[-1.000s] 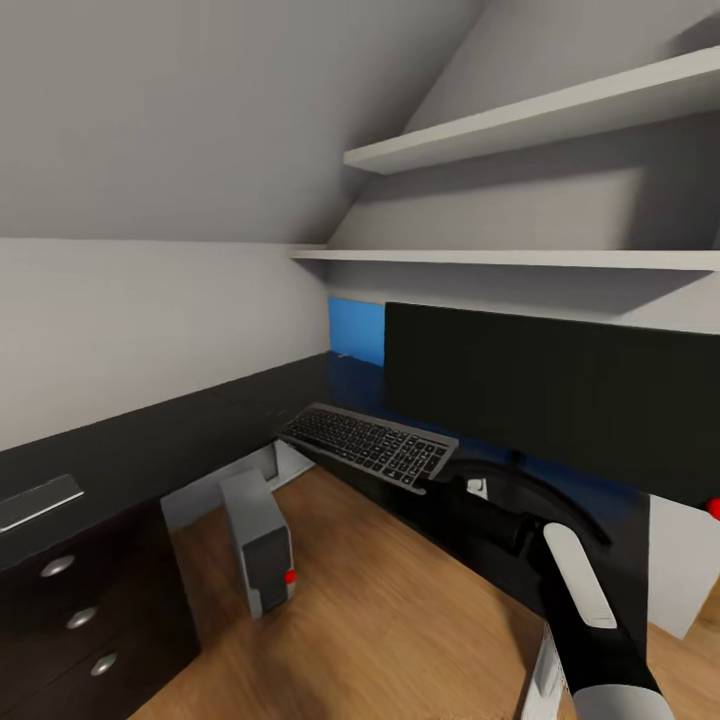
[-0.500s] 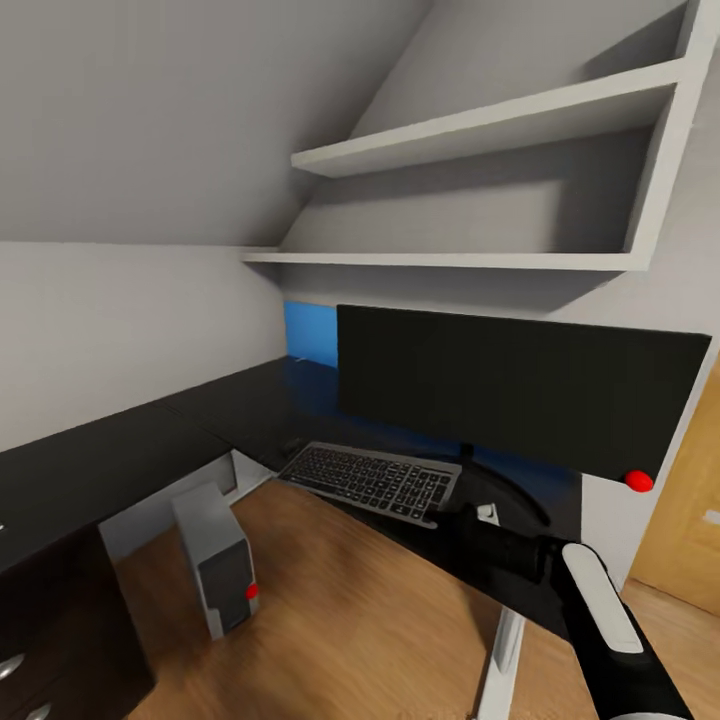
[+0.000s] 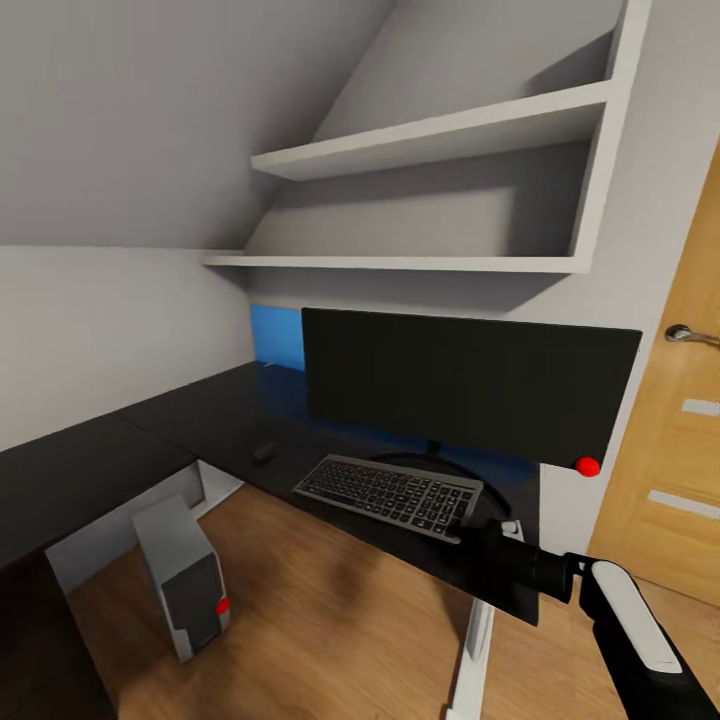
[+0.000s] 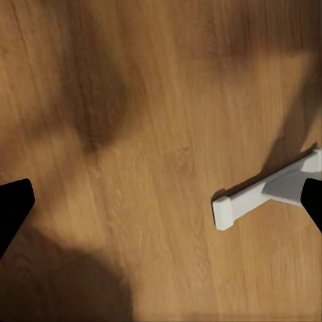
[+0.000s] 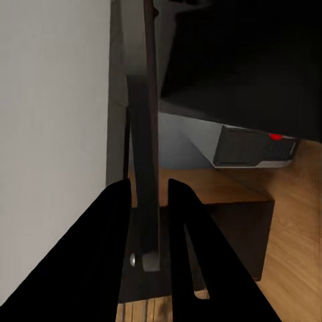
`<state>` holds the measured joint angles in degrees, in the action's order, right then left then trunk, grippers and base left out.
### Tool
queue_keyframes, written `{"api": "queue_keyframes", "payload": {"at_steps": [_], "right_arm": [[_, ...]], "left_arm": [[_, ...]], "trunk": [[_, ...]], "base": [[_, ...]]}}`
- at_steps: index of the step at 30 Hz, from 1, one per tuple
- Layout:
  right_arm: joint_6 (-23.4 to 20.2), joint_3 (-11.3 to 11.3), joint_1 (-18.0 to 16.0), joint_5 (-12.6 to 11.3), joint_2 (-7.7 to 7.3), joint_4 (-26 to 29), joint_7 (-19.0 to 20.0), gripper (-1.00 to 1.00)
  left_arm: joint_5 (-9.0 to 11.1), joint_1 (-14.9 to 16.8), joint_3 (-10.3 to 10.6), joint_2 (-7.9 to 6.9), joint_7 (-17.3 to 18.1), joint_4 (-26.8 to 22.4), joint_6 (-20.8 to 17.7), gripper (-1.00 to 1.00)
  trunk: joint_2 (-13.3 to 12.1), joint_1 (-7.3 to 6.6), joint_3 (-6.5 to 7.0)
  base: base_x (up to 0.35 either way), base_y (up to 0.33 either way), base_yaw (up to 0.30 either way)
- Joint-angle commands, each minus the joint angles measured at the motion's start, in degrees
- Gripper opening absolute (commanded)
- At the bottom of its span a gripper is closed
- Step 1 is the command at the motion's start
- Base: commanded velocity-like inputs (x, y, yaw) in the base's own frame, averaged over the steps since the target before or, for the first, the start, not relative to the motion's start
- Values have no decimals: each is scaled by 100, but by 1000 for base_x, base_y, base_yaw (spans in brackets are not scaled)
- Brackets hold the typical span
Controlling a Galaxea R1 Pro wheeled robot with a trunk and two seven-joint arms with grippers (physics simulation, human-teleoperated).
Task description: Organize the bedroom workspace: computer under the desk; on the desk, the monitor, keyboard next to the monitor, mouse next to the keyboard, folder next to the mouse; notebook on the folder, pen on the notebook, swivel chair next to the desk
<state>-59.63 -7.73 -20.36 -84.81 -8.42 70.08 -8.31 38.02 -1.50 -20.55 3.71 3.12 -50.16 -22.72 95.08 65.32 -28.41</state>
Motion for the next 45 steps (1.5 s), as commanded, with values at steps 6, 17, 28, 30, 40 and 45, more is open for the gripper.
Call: {"api": "queue_keyframes", "payload": {"at_steps": [6,17,28,30,40,45], "right_arm": [[-37,-59,140,194,-311,-22,111,-100],[370,-38,169,1675,-743,-990,2187,-100],[228,136,121,1460,-781,-982,2960,-100],[167,136,121,1460,-781,-982,2960,-100],[133,136,121,1460,-781,-982,2960,-100],[168,103,116,1460,-759,-986,2928,-100]], "left_arm": [[22,1,-24,7,22,-11,-47,100],[526,9,-215,-173,42,-42,-664,100],[554,-59,-284,-402,17,12,-535,100],[554,-59,-284,-467,17,12,-535,100],[554,-59,-284,-498,17,12,-535,100],[558,-57,-286,-485,22,6,-564,100]], "trunk": [[3,0,-4],[203,110,-94],[402,219,-182],[402,219,-182],[402,219,-182],[362,197,-164]], "base": [[0,0,-12],[0,0,0],[0,0,0],[0,0,0],[0,0,0],[0,0,0]]}}
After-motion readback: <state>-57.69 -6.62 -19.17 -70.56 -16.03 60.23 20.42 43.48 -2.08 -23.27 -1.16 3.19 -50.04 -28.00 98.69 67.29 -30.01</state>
